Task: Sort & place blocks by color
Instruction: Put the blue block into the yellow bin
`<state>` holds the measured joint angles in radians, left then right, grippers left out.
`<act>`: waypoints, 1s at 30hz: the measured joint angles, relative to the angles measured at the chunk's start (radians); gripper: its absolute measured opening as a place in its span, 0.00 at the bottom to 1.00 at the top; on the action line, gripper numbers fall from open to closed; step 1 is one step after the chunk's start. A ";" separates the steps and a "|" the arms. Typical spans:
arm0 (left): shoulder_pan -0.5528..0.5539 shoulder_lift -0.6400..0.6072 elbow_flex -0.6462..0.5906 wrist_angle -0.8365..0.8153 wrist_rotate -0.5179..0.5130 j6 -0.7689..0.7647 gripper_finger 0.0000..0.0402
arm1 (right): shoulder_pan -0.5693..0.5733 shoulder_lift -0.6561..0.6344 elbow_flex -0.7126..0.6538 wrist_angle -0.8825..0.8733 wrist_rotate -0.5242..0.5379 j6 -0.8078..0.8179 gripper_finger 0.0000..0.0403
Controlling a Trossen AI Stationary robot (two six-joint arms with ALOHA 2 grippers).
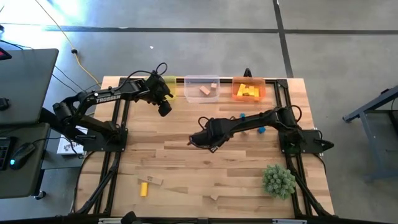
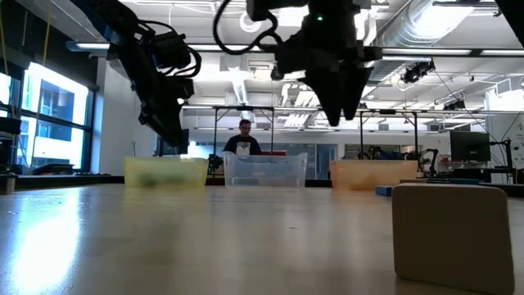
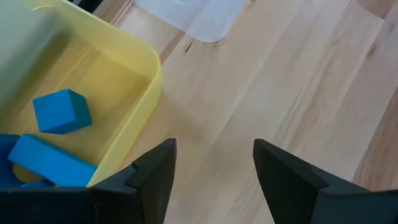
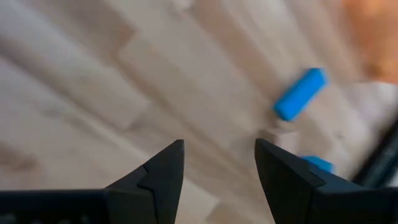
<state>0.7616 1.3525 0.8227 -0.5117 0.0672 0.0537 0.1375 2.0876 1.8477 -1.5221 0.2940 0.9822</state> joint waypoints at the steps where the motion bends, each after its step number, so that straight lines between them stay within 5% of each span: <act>1: 0.000 0.000 0.000 0.000 0.000 0.003 0.51 | 0.003 0.000 0.000 -0.023 0.025 0.014 0.46; 6: 0.000 0.000 0.000 0.000 0.000 0.003 0.51 | -0.012 0.000 -0.015 -0.044 0.100 -0.006 0.46; 16: 0.000 0.000 0.000 0.001 0.000 0.002 0.51 | -0.113 -0.023 -0.209 -0.049 0.084 -0.093 0.46; 23: 0.000 0.000 0.000 0.005 0.000 0.002 0.51 | -0.181 -0.159 -0.406 -0.012 0.095 -0.079 0.46; 30: 0.000 0.000 0.000 0.023 0.000 -0.017 0.51 | -0.276 -0.359 -0.620 0.201 0.046 -0.044 0.46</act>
<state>0.7615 1.3529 0.8227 -0.4883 0.0669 0.0365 -0.1385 1.7287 1.2276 -1.3206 0.3401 0.9384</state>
